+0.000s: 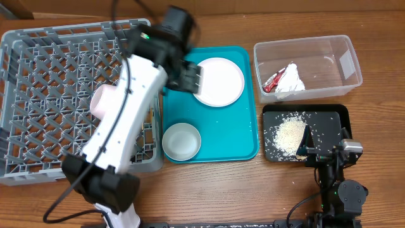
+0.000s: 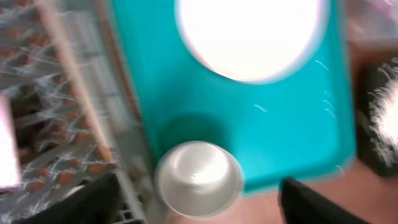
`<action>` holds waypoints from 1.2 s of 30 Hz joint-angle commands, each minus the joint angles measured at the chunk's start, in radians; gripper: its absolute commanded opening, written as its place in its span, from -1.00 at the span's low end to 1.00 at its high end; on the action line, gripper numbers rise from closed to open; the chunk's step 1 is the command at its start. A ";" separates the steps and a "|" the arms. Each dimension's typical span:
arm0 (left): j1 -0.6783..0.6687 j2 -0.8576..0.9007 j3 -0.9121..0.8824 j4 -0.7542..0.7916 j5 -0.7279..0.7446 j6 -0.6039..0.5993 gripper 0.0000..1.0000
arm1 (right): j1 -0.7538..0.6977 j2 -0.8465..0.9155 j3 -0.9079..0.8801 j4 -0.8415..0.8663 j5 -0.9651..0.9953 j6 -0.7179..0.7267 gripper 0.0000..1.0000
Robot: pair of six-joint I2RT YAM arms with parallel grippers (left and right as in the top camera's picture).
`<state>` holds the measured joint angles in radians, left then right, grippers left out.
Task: Sort waste into correct bins and load items into the dishwasher
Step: 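Reach the left gripper to the small white bowl and grasp its rim, then carry the small white bowl into the dish rack and release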
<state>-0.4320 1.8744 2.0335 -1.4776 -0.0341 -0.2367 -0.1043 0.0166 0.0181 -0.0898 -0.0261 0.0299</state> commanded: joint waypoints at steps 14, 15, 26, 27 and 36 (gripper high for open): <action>-0.164 0.014 -0.483 0.105 -0.097 -0.341 -0.92 | -0.005 -0.007 -0.010 0.006 0.002 -0.001 1.00; -0.165 0.014 -0.529 0.150 -0.075 -0.331 -0.92 | -0.005 -0.007 -0.010 0.006 0.002 -0.001 1.00; -0.232 0.024 -0.691 0.591 0.129 -0.114 -0.92 | -0.005 -0.007 -0.010 0.006 0.002 -0.001 1.00; -0.238 0.024 -0.687 0.613 0.150 -0.095 -0.92 | -0.005 -0.007 -0.010 0.006 0.002 -0.001 1.00; -0.196 0.018 -0.446 0.303 -0.040 -0.166 -0.88 | -0.005 -0.007 -0.010 0.006 0.002 -0.001 1.00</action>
<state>-0.6662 1.8999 1.4452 -1.0721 0.0483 -0.3592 -0.1043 0.0166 0.0181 -0.0898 -0.0261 0.0292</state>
